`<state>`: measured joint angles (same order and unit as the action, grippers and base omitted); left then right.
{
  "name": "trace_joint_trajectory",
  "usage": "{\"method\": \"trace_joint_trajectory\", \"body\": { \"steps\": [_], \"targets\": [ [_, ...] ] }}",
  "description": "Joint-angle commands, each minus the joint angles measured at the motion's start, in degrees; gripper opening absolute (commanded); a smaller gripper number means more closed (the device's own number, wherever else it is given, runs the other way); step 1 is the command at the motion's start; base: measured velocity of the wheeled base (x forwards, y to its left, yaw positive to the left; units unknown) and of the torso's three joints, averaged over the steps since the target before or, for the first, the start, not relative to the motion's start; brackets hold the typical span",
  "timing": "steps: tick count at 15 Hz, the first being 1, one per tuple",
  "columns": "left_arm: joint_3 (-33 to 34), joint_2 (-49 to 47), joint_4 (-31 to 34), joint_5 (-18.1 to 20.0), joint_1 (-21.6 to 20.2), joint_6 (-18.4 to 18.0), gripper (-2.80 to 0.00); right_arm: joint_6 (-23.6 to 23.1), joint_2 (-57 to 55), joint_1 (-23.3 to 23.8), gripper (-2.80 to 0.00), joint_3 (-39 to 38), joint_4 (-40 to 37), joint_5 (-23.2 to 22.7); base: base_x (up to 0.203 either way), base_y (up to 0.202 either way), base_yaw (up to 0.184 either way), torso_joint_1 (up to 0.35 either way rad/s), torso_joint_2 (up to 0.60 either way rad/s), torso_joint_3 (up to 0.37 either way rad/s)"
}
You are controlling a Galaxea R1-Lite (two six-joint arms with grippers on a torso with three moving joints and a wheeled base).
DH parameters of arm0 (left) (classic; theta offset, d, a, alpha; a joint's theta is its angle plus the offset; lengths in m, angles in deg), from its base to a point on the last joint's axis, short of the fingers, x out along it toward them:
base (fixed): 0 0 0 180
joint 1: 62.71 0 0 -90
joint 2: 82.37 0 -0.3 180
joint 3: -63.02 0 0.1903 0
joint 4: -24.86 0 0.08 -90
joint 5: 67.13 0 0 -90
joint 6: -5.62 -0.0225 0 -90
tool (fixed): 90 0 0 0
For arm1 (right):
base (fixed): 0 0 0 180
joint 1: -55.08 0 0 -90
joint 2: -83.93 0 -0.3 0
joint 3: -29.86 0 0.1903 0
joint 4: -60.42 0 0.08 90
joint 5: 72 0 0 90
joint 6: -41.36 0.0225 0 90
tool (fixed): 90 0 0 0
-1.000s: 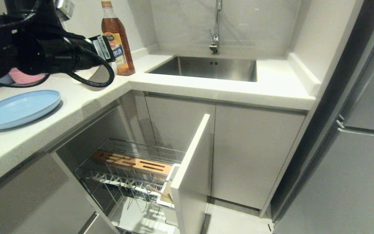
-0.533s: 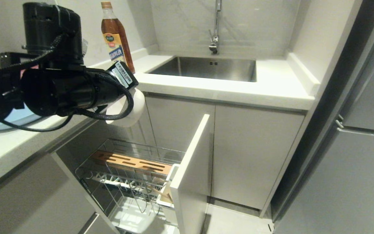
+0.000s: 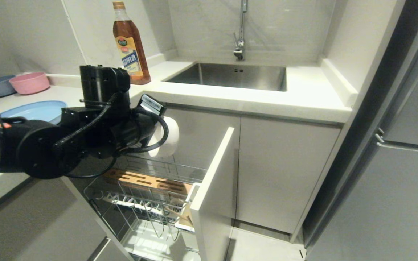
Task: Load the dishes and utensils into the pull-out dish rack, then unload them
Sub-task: Pick up the bowl and place it in the cupboard
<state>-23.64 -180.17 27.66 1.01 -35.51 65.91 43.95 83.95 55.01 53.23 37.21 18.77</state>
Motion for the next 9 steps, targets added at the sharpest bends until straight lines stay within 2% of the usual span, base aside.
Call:
{"method": "trace_joint_trajectory", "body": {
  "steps": [1, 4, 6, 9],
  "targets": [
    [1.2, -4.7, -2.46, -0.22, -1.01, 1.95, -2.8, 0.05, -0.02, -0.01, -2.8, 0.0, 0.02, 0.02, 0.0, 0.0, 0.0, 0.0, 0.0, 0.0],
    [2.63, -9.55, -9.71, -0.53, -2.85, 5.46, -2.8, 0.05, -0.02, -0.01, -2.8, 0.0, 0.02, 0.02, 0.0, 0.0, 0.0, 0.0, 0.0, 0.0],
    [4.48, -12.48, -18.07, -0.55, -4.14, 5.82, -2.8, 0.04, -0.02, -0.01, -2.8, 0.0, 0.02, 0.02, 0.0, 0.0, 0.0, 0.0, 0.0, 0.0],
    [5.42, -17.46, -25.15, -0.64, -5.23, 5.82, -2.8, 0.05, -0.02, -0.01, -2.8, 0.0, 0.02, 0.02, 0.0, 0.0, 0.0, 0.0, 0.0, 0.0]
  ]
}}
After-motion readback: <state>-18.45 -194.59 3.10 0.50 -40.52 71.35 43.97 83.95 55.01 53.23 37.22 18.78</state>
